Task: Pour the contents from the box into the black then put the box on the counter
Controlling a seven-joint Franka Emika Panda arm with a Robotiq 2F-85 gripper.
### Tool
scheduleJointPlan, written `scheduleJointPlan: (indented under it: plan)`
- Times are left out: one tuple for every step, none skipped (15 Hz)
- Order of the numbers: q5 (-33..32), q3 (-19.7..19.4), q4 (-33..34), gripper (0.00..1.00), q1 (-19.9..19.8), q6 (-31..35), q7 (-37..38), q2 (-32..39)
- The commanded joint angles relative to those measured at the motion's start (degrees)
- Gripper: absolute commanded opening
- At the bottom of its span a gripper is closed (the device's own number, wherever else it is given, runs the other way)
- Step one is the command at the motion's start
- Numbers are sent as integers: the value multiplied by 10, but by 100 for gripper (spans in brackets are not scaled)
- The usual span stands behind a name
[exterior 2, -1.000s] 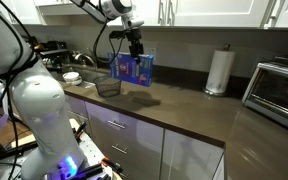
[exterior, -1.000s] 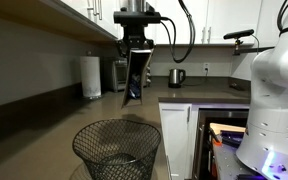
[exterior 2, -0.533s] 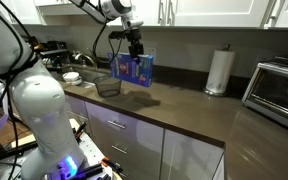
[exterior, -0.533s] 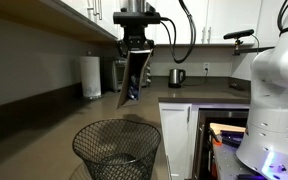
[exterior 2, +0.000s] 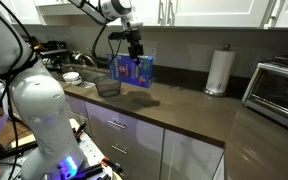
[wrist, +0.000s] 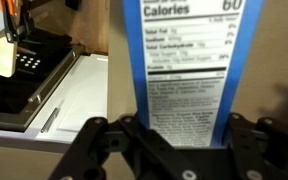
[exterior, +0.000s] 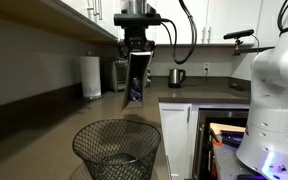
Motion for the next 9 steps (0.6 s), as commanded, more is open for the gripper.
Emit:
scheduleJointPlan:
  plan:
    - [-11,0,-9,54,5,-2,20,-15]
    - [-10,-1,-8,49,5,-5,19,-15]
    - [-11,0,-7,48,5,-7,17,-14]
    - [-12,0,-6,46,5,-9,17,-14]
    - [-13,0,-6,47,5,-10,18,-14]
    - [-12,0,-7,49,5,-10,19,-14]
    - [-13,0,-7,47,5,-10,20,-14]
    - [-13,1,-7,50,5,-11,21,-14]
    - [-12,1,-8,49,4,-11,24,-15]
